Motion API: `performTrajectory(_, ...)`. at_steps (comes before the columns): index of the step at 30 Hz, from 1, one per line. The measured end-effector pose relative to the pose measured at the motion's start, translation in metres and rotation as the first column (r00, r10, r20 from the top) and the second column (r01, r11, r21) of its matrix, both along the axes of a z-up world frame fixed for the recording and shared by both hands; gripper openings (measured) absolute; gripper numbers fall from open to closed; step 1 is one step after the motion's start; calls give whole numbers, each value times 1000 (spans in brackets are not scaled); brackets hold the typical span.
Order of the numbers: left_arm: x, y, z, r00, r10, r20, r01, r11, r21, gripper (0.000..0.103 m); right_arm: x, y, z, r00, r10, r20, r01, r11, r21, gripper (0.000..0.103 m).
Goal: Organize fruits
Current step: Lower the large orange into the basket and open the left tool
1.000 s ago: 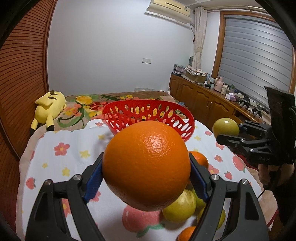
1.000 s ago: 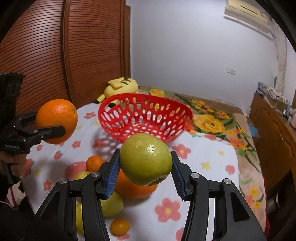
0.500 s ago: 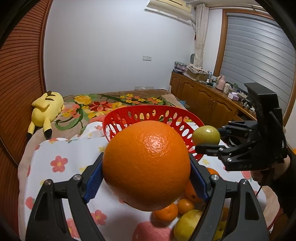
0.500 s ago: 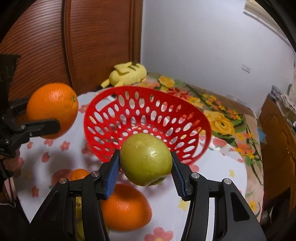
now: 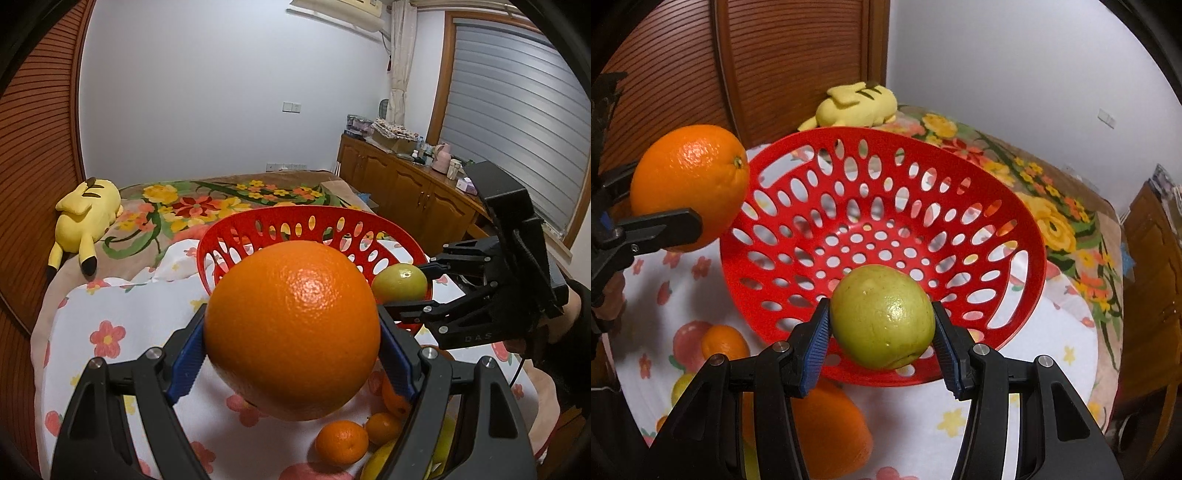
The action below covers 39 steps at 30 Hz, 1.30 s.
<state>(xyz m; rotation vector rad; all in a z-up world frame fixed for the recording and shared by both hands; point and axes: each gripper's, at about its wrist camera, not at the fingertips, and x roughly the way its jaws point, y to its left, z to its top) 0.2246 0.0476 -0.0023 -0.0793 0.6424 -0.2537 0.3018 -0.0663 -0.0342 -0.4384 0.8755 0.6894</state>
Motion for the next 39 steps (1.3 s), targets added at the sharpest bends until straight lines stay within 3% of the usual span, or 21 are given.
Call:
performTrajectory(13, 9, -4, 5, 1000, -10, -9, 10, 1000, 16, 82, 3, 4, 12, 1000, -17, 8, 16, 999, 39, 53)
performTrajectory(23, 32, -32, 0, 997, -52, -51, 55, 996, 69, 82, -6, -29, 33, 997, -65, 52, 58, 991, 121, 53)
performTrajectory(39, 63, -70, -19, 986, -54, -161, 79, 984, 157, 82, -10, -69, 35, 993, -108, 48, 98, 979, 180, 53)
